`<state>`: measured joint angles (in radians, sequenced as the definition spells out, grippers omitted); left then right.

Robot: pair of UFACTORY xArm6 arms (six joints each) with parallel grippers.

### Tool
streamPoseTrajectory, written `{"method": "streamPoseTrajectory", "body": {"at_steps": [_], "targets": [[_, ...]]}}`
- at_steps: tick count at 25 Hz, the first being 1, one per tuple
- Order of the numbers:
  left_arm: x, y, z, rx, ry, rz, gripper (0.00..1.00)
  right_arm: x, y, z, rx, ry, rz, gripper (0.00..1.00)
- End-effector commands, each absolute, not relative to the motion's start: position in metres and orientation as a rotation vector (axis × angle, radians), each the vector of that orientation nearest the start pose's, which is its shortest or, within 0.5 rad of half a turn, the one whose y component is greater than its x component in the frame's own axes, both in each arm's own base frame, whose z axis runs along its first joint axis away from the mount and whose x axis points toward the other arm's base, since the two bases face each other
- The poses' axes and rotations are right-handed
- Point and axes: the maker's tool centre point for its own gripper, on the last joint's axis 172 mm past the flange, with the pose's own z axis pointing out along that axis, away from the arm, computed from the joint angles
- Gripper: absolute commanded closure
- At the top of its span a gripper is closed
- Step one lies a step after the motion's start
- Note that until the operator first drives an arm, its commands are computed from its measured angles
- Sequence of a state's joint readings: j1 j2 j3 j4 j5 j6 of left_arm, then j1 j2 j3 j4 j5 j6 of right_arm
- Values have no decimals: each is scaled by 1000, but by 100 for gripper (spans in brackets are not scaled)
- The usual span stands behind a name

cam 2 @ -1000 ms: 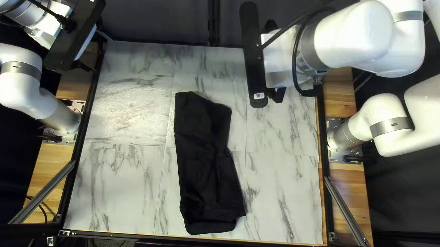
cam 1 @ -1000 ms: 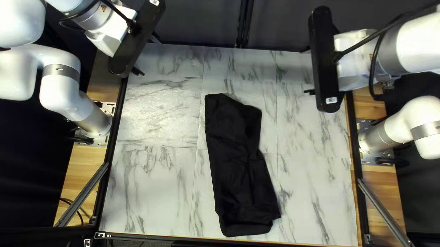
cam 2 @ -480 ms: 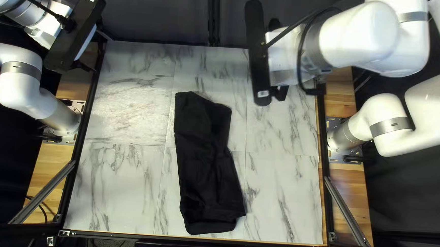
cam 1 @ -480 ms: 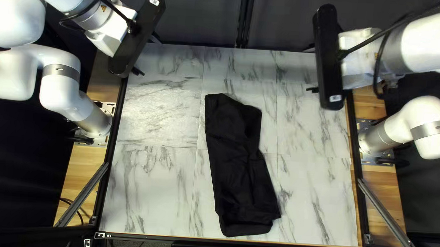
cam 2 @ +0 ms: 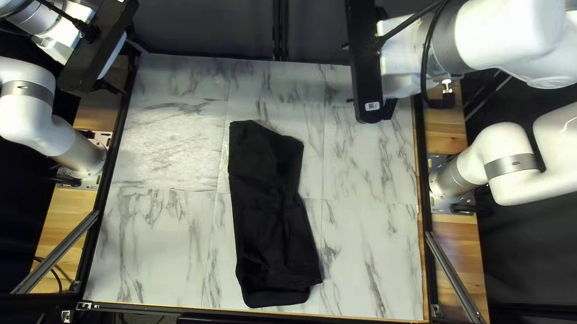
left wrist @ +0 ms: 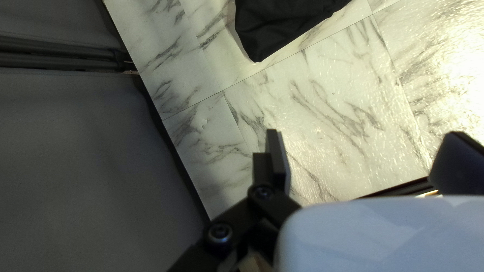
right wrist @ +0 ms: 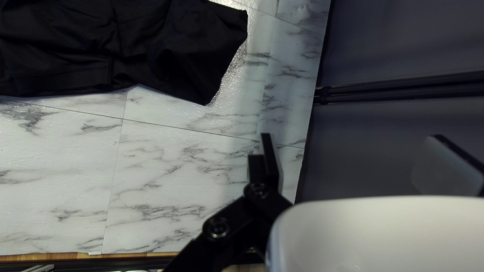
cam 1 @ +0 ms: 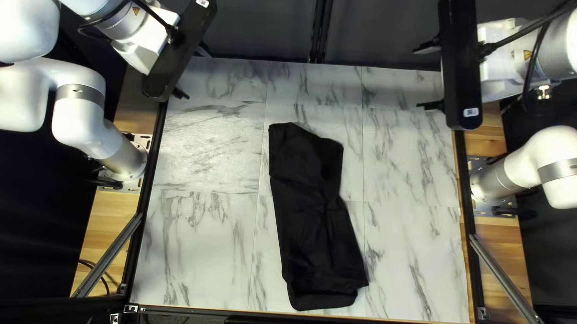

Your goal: Fold t-shirt

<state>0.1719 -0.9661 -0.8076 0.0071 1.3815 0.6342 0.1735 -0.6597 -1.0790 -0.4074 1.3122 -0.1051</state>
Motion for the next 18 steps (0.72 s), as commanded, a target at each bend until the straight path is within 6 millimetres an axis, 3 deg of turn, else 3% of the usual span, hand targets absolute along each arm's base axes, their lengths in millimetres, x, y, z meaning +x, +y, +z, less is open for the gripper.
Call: {"method": "streamPoseTrajectory", "body": {"at_steps": [1, 14, 16, 17, 18], "targets": [[285, 51, 398, -2856, 672, -532, 0, 381, -30, 464, -3411, -512, -771, 0], [283, 50, 397, -2868, 668, -541, 0, 381, -30, 464, -3411, -512, -771, 0], [313, 51, 371, -2872, 720, -538, 0, 381, -30, 464, -3411, -512, -771, 0], [317, 51, 365, -2873, 733, -535, 0, 381, -30, 464, -3411, -512, -771, 0], [334, 50, 342, -2881, 754, -531, 0, 381, -30, 464, -3411, -512, -771, 0]]}}
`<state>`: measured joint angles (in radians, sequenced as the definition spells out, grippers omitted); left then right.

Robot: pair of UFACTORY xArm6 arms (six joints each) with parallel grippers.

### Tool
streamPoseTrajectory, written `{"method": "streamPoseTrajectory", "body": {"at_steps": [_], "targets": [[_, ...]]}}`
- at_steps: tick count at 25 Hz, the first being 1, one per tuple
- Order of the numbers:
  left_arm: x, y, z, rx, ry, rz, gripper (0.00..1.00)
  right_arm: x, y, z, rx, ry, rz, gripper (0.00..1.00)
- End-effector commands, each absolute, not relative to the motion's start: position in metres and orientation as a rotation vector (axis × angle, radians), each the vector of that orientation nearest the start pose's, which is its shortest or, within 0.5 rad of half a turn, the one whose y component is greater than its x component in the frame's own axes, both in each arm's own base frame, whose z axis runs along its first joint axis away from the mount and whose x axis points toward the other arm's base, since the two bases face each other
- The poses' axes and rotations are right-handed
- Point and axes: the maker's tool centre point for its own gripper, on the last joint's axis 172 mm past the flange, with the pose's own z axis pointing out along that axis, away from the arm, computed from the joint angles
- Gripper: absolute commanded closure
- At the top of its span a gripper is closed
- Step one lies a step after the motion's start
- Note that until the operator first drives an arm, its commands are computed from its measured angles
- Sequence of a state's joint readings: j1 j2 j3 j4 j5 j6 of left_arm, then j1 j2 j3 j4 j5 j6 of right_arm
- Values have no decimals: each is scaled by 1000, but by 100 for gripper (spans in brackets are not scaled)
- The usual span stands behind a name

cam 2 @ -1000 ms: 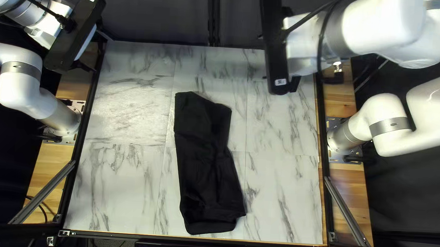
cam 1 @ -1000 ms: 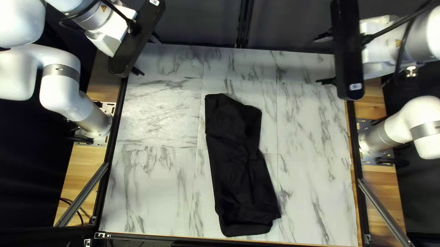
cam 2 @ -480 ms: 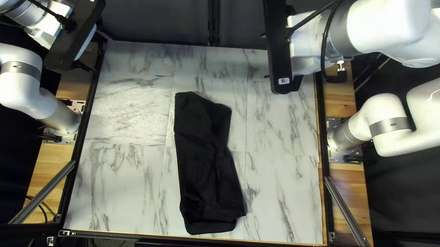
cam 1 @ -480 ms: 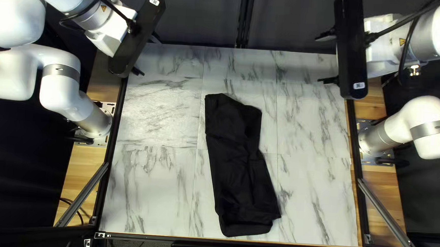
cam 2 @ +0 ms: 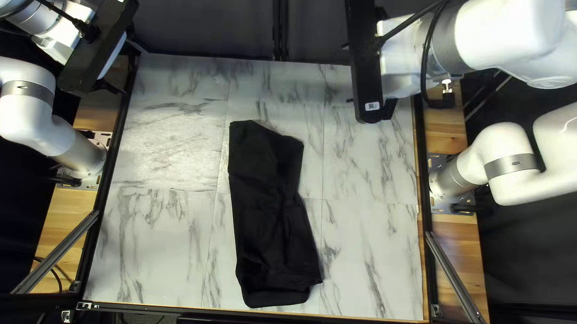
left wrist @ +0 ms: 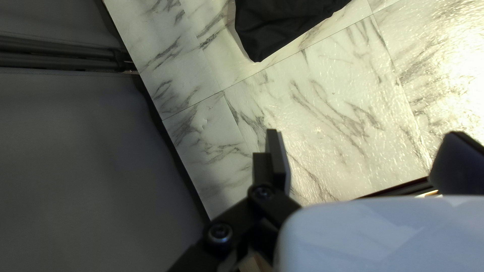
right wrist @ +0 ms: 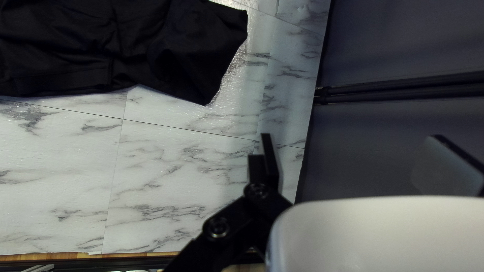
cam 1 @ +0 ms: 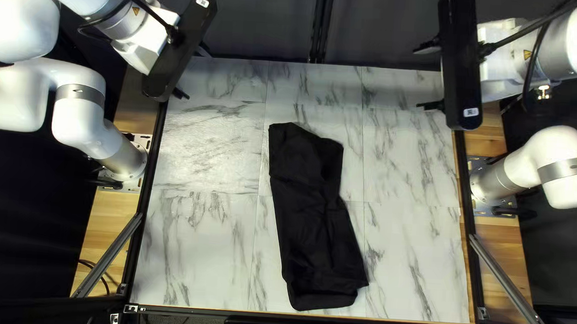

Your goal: Fold t-shirt

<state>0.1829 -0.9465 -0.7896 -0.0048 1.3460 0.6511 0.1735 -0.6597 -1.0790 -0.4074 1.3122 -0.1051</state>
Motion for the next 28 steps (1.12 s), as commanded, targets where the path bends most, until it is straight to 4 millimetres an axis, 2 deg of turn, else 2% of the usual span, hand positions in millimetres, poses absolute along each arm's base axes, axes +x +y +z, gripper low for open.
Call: {"method": "streamPoseTrajectory", "body": {"at_steps": [1, 4, 5, 8, 9, 10, 12, 19, 20, 24, 28], "targets": [[344, 49, 327, -2888, 765, -526, 0, 381, -30, 464, -3411, -512, -771, 0], [375, 41, 275, -2908, 777, -499, 0, 381, -30, 464, -3411, -512, -771, 0], [390, 36, 250, -2917, 777, -492, 0, 381, -30, 464, -3411, -512, -771, 0], [423, 19, 198, -2923, 760, -468, 0, 381, -30, 464, -3411, -512, -771, 0], [427, 17, 192, -2923, 755, -463, 0, 381, -30, 464, -3411, -512, -771, 0], [438, 7, 175, -2914, 737, -443, 0, 381, -30, 464, -3411, -512, -771, 0], [449, -9, 155, -2883, 703, -408, 0, 381, -30, 464, -3411, -512, -771, 0], [464, -42, 125, -2760, 603, -277, 0, 381, -30, 464, -3411, -512, -771, 0], [467, -46, 115, -2745, 590, -258, 0, 381, -30, 464, -3411, -512, -771, 0], [463, -45, 94, -2721, 556, -209, 0, 381, -30, 464, -3411, -512, -771, 0], [443, -33, 83, -2705, 495, -156, 0, 381, -30, 464, -3411, -512, -771, 0]]}}
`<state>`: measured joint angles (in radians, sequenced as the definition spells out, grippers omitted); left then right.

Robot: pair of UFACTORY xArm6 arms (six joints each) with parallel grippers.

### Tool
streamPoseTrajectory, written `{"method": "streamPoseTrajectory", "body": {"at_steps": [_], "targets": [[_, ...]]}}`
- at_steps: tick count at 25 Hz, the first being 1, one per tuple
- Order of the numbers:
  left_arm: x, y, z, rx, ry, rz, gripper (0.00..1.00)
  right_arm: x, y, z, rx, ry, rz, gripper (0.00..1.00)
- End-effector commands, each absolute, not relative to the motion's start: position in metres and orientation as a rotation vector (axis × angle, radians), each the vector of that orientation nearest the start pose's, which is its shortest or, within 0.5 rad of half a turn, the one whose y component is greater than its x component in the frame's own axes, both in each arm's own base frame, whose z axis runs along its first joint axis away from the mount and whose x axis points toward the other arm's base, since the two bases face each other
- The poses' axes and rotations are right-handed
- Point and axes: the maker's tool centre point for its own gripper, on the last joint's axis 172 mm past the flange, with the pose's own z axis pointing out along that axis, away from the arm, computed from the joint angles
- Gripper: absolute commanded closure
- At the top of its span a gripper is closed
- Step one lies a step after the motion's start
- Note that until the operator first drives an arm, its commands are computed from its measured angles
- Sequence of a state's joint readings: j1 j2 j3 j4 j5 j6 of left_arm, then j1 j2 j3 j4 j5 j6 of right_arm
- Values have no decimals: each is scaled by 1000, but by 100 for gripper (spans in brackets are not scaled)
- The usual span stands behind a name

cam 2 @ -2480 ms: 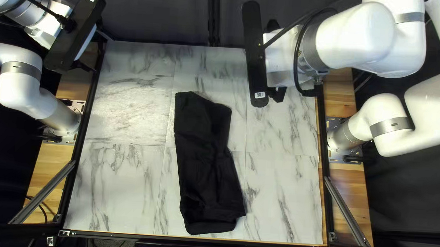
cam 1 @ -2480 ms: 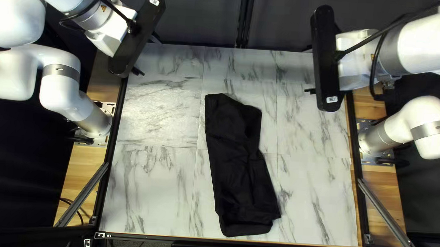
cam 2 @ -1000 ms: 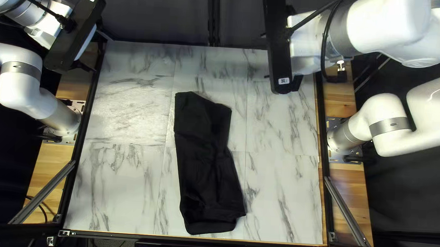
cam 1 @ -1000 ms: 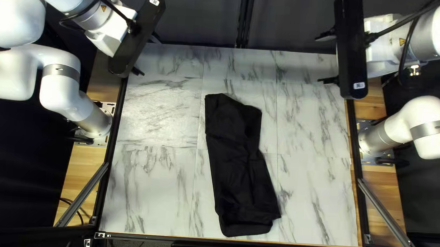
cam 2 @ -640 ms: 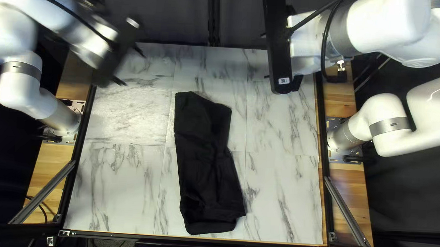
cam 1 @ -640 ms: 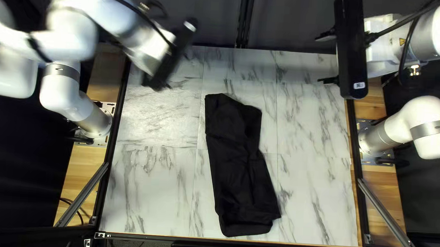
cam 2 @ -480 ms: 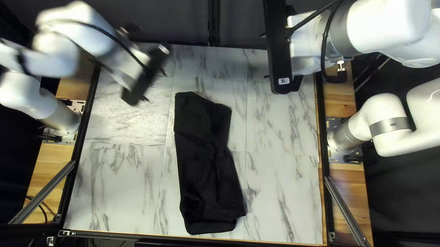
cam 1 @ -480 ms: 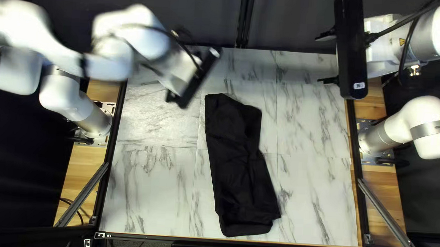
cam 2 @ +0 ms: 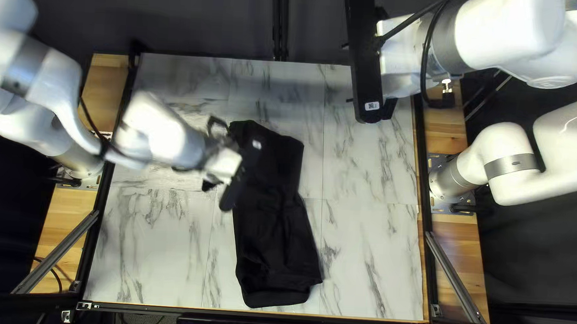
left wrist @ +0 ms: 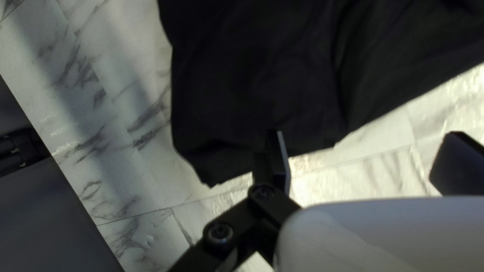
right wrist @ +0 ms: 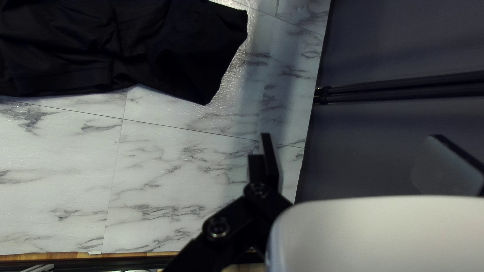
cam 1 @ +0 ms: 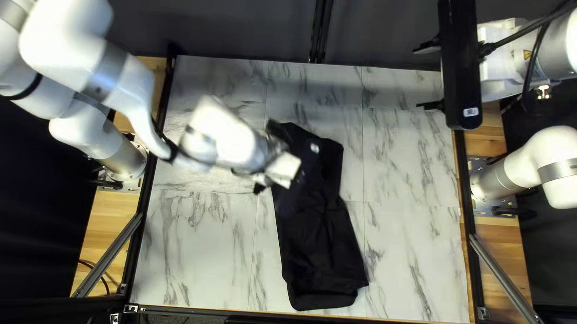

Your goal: Fold t-shirt

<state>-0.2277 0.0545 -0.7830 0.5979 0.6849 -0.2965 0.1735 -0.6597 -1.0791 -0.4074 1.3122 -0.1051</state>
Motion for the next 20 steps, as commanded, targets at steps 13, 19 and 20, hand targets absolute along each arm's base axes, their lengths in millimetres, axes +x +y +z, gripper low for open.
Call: {"method": "streamPoseTrajectory", "body": {"at_steps": [13, 19, 20], "targets": [[436, -3, 59, -2710, 389, -116, 0, 381, -30, 464, -3411, -512, -771, 0], [449, -1, 50, -2719, 384, -126, 59, 381, -30, 464, -3411, -512, -771, 0], [452, -1, 47, -2721, 385, -128, 68, 381, -30, 464, -3411, -512, -771, 0]]}}
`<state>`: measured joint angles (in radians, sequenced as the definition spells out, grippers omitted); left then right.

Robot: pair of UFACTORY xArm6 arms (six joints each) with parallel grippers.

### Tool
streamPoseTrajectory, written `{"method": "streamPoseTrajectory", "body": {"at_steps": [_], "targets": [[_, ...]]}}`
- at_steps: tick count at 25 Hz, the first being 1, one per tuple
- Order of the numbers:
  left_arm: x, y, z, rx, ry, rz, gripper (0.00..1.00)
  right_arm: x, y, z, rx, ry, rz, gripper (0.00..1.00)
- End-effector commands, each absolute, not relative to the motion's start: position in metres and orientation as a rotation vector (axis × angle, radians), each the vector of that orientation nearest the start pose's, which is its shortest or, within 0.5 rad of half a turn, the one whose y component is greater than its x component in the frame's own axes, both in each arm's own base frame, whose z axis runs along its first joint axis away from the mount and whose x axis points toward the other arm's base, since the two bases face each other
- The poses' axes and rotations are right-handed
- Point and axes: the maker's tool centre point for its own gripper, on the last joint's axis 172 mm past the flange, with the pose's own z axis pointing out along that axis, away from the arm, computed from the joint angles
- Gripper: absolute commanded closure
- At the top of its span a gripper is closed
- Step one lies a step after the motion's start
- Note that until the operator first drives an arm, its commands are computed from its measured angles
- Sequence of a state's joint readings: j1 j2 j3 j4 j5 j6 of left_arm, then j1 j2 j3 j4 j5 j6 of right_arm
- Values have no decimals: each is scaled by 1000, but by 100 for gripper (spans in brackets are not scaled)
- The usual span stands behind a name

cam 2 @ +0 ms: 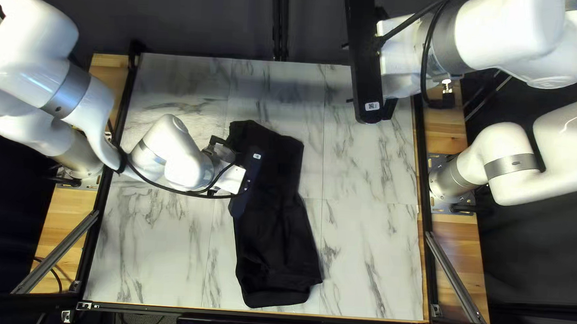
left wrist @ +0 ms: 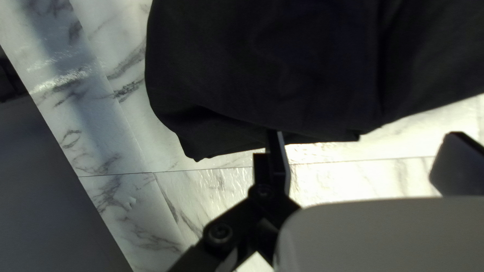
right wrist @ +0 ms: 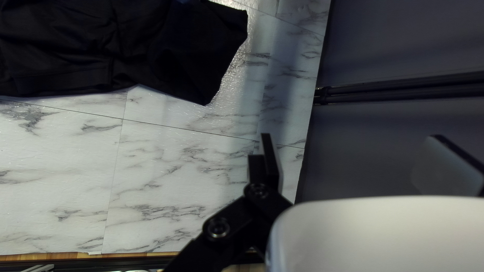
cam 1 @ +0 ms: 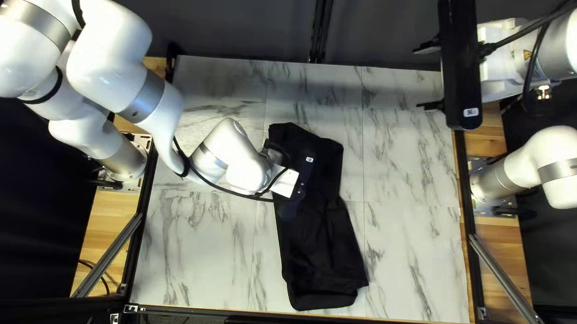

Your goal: Fold t-shirt

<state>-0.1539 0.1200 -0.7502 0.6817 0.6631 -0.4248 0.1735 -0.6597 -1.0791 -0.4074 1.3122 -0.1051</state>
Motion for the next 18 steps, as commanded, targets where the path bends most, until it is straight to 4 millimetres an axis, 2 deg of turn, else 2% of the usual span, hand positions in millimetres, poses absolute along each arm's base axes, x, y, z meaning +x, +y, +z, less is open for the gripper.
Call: {"method": "streamPoseTrajectory", "body": {"at_steps": [1, 2, 6, 18], "targets": [[453, -1, 47, -2722, 385, -128, 89, 381, -30, 464, -3411, -512, -771, 0], [456, -1, 44, -2724, 386, -131, 94, 381, -30, 464, -3411, -512, -771, 0], [466, -3, 47, -2722, 393, -142, 100, 381, -30, 464, -3411, -512, -771, 0], [509, -11, 67, -2714, 470, -229, 100, 381, -30, 464, -3411, -512, -771, 0]]}}
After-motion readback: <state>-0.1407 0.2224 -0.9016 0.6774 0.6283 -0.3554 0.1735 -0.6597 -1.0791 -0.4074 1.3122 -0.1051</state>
